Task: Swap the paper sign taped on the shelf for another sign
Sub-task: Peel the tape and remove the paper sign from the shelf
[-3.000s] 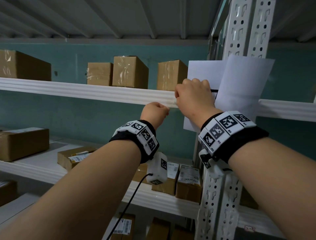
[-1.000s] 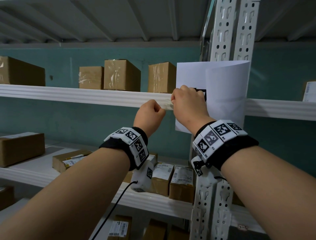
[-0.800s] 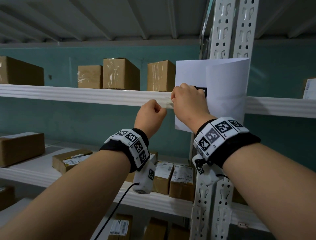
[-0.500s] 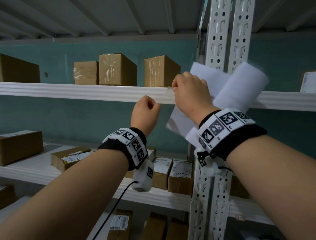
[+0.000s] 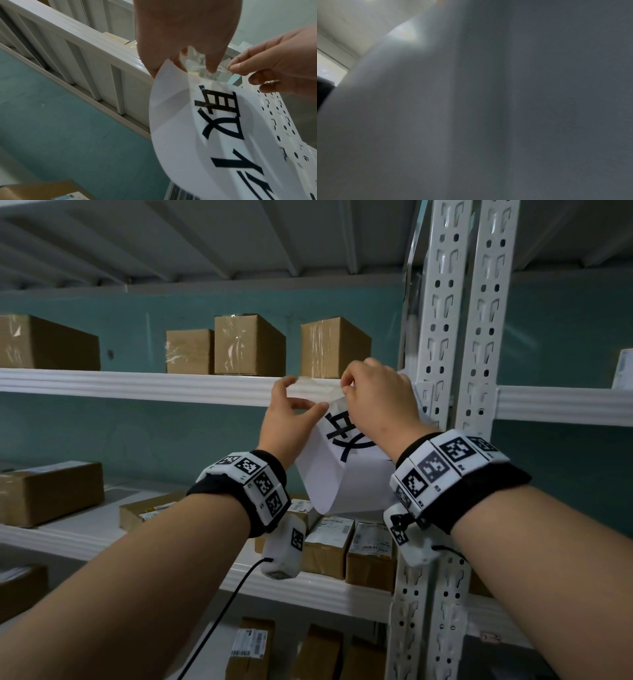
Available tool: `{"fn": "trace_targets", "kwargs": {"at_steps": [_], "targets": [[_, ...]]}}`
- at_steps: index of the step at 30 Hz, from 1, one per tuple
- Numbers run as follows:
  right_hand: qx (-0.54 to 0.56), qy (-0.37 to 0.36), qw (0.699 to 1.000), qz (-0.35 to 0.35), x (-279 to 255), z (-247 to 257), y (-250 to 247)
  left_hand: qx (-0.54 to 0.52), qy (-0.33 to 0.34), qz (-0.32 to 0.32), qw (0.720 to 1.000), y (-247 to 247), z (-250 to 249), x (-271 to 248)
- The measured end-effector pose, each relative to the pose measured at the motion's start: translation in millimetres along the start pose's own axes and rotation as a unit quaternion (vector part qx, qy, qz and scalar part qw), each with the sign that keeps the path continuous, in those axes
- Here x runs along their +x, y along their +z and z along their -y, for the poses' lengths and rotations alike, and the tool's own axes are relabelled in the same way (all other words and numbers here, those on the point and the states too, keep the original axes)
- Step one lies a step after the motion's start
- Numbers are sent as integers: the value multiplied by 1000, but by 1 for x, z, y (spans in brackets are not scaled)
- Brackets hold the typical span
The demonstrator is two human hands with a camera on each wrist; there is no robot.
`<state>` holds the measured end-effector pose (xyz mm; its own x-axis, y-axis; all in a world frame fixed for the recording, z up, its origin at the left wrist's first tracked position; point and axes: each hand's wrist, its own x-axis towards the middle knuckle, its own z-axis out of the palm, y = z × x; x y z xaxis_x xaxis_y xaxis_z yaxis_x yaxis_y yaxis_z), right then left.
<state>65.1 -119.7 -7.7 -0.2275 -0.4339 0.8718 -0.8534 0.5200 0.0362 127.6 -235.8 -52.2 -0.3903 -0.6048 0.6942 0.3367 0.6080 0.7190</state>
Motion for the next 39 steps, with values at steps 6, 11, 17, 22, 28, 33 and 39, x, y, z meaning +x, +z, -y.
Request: {"fn": "trace_targets", "kwargs": {"at_steps": [6,11,17,22,28,33,39], "targets": [[16,3,1000,11,-4,2,-4,18,-8,9,1000,-9,7,-5],[51,18,998,28,-13,2,-7,39,-14,14,999,-16,5,-14],[79,41,995,45,-32,-7,-21,45,-12,-8,999,-19,-8,-23],[74,82,991,72,-45,-30,-40,42,-15,-27,999,-16,-23,-37],[54,125,979,154,-77,-61,-67,61,-5,-68,996,-13,-48,-61],[77,159,955,237,-117,-85,-89,81,11,-85,993,-3,-73,-93],[77,190,926,317,-167,-114,-117,93,9,-112,989,5,-96,-129]]}}
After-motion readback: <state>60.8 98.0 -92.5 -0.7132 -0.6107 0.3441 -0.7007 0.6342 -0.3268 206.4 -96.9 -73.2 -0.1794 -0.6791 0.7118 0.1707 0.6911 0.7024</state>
